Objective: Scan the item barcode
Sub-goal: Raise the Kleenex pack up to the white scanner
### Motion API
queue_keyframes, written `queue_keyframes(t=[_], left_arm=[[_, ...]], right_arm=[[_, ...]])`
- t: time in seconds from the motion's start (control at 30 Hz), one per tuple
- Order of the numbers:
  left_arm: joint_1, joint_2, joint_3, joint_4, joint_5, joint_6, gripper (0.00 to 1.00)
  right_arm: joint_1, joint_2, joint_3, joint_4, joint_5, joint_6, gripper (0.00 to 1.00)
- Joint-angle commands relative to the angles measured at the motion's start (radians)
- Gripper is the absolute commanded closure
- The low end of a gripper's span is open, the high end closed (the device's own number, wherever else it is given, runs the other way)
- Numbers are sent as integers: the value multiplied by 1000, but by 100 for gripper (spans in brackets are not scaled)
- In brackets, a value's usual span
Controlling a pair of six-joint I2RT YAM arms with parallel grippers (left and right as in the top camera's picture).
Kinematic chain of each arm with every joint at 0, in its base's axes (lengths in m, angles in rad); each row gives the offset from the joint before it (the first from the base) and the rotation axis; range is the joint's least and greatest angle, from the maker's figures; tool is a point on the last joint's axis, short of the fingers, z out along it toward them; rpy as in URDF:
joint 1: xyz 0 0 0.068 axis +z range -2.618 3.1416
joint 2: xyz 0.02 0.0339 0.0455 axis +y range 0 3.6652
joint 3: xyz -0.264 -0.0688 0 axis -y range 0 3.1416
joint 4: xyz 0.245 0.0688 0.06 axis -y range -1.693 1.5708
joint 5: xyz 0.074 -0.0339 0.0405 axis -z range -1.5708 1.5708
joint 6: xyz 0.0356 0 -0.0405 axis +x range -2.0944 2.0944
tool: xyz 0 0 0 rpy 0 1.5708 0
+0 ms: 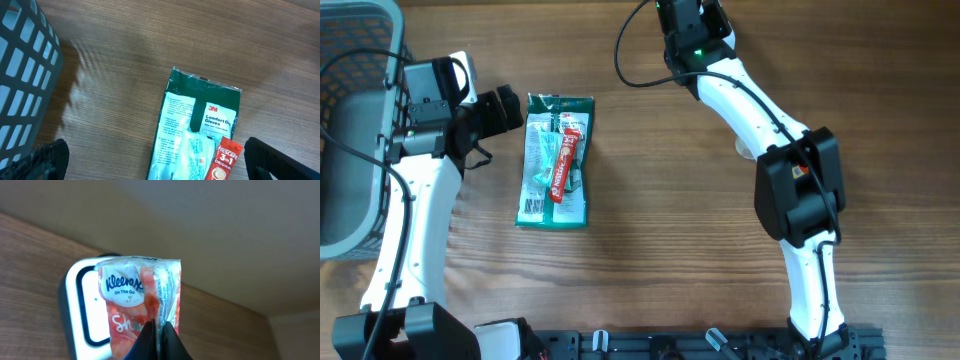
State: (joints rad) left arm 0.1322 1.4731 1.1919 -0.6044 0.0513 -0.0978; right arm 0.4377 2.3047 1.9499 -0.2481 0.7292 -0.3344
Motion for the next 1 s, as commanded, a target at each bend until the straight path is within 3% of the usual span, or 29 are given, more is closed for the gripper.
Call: queue_keyframes(t=[0.0,0.53,0.73,0.8,0.97], left_arm=[[4,-14,14,3,8,16,0],[4,-14,14,2,8,16,0],[4,-14,14,2,8,16,0],[4,-14,14,2,8,16,0],[4,-14,14,2,8,16,0]], right_arm=[[0,40,2,53,81,-59,96],[-35,130,2,113,90,-136,96],[6,-49,2,63,90,-120,96],[13,-154,2,-35,77,-55,96],[5,-380,2,-525,-208,266,96]])
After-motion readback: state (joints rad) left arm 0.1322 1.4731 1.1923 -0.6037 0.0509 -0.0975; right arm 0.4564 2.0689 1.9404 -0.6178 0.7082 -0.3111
